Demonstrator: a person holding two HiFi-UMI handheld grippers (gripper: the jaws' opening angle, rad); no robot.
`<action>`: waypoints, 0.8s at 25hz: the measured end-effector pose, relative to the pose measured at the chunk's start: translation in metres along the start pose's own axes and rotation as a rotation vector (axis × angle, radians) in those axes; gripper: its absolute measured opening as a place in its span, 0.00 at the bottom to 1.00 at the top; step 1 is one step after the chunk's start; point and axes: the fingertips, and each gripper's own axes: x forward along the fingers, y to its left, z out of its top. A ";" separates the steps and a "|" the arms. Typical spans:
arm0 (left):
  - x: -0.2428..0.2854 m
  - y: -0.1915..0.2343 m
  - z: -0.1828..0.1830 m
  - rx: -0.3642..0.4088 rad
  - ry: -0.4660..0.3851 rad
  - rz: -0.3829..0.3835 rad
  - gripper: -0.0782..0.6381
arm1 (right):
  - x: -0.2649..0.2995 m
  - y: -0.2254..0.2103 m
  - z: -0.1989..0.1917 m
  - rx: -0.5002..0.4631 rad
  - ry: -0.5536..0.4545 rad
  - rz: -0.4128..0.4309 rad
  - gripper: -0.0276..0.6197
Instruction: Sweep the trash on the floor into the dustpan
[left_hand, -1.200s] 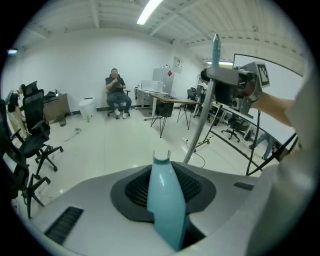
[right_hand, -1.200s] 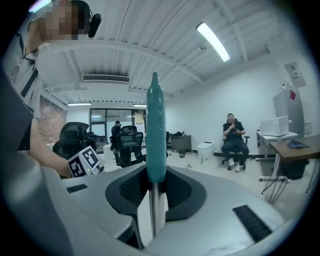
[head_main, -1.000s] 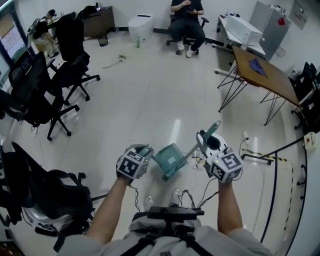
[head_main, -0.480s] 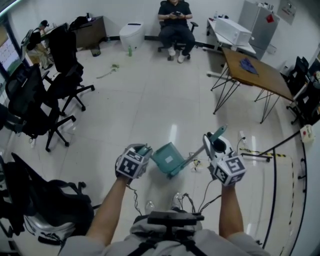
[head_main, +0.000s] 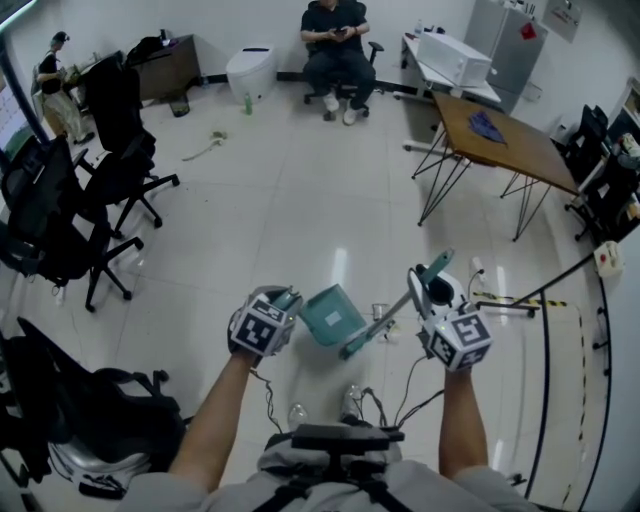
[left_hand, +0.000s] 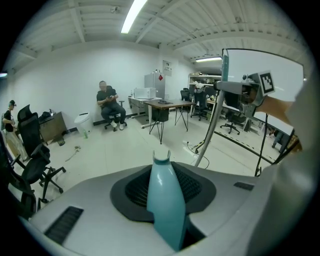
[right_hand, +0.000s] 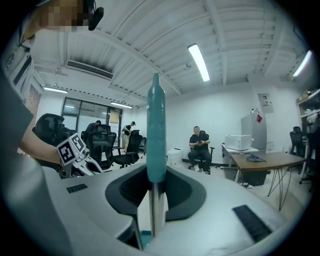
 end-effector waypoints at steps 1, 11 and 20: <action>0.001 0.000 0.001 0.001 -0.001 -0.006 0.25 | -0.002 -0.002 0.000 -0.001 0.000 -0.009 0.16; 0.030 -0.004 0.006 0.064 0.035 -0.069 0.25 | -0.023 -0.027 -0.004 0.008 0.008 -0.121 0.16; 0.105 -0.039 0.010 0.198 0.133 -0.152 0.25 | -0.054 -0.096 -0.067 0.023 0.053 -0.224 0.16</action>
